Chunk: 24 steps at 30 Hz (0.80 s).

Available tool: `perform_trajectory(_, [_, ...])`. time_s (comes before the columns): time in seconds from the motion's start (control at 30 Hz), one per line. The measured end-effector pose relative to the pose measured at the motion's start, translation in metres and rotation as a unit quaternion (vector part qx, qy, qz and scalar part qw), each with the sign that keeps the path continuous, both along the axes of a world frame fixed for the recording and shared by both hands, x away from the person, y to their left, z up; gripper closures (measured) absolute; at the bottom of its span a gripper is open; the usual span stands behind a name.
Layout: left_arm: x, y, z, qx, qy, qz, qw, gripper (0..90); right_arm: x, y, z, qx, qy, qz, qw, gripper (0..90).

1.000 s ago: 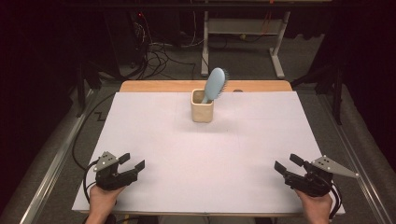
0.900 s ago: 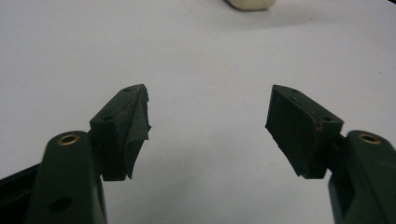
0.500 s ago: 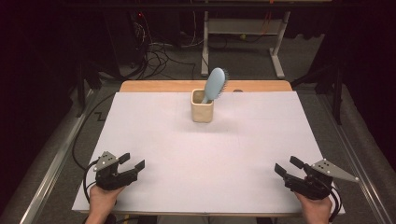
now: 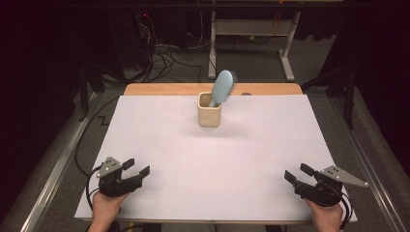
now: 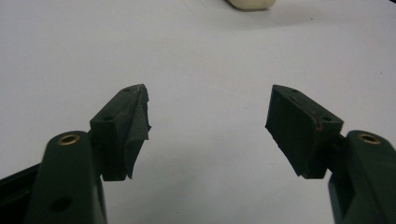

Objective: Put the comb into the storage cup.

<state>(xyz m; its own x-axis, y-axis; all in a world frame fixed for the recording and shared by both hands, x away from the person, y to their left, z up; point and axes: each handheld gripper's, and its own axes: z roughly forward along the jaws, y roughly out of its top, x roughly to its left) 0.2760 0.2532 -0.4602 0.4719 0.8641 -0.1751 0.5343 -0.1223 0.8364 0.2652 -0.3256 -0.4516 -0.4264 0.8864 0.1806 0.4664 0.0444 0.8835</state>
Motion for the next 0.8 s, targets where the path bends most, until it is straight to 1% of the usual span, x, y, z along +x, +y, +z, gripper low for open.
perform_trajectory(0.13, [0.0007,-0.0001,-0.0002,-0.002,0.0,0.001,1.0,30.7,0.0004,-0.0014,-0.0019,0.002,0.005,-0.003,1.0,27.7])
perform_trajectory(0.27, [0.0005,-0.0004,0.0001,-0.001,0.001,0.0,1.0,30.7,-0.0006,0.0013,-0.0039,-0.023,0.008,0.0,0.9997,27.6])
perform_trajectory(0.4, [-0.0001,-0.0003,0.0004,-0.001,0.002,0.0,1.0,30.7,-0.0013,0.0035,-0.0051,-0.027,0.013,0.001,0.9996,27.4])
perform_trajectory(0.47, [-0.0003,-0.0001,0.0006,-0.004,0.002,-0.001,1.0,30.6,-0.0023,0.0048,-0.0059,-0.041,0.012,0.0,0.9991,27.4])
perform_trajectory(0.5, [-0.0005,0.0,0.0006,-0.004,0.001,-0.002,1.0,30.7,-0.0032,0.0052,-0.0061,-0.042,0.012,0.001,0.999,27.4])
perform_trajectory(0.6, [-0.0013,-0.0001,0.0003,-0.004,-0.001,-0.004,1.0,30.7,-0.0043,0.0055,-0.0068,-0.036,0.013,0.003,0.9992,27.2])
perform_trajectory(0.8, [-0.0022,0.0009,0.0006,-0.008,0.0,-0.006,1.0,30.8,-0.0065,0.0056,-0.0094,-0.036,0.023,-0.008,0.9991,27.1])
